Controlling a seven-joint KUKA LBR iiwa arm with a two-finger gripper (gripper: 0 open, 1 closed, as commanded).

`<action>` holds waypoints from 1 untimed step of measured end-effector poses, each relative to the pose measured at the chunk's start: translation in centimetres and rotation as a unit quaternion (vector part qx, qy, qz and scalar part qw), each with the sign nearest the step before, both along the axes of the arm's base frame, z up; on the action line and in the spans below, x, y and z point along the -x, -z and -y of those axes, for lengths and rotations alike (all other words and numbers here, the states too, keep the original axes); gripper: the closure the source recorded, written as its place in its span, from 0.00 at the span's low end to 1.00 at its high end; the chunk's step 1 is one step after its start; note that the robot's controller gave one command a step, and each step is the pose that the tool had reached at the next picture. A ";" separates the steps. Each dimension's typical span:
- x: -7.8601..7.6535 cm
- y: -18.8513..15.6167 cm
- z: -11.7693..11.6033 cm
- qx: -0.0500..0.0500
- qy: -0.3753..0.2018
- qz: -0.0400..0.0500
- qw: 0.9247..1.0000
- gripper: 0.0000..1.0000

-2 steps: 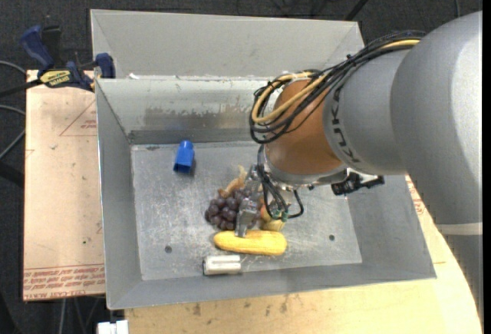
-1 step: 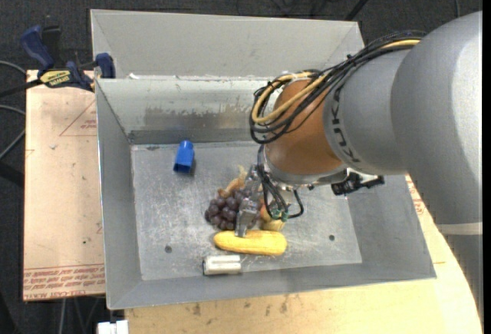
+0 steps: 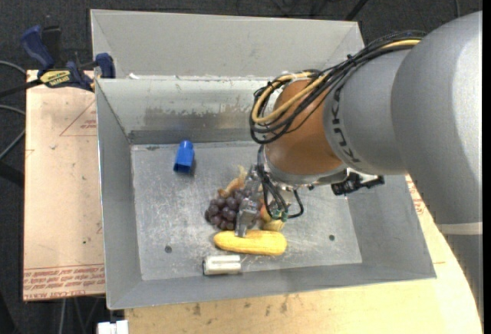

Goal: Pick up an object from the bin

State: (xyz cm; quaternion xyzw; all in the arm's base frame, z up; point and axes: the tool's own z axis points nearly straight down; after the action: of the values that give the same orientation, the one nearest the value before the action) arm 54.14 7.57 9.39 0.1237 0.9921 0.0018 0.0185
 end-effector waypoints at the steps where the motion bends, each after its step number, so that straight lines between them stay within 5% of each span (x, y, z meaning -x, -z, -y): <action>1: 0.0 0.0 0.0 0.000 0.000 0.000 1.000 1.00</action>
Offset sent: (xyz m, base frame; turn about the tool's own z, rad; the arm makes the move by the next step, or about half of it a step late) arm 0.0000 0.0000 0.0000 0.0000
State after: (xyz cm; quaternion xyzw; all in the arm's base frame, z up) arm 54.15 7.57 9.39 0.1238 0.9921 0.0018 0.0186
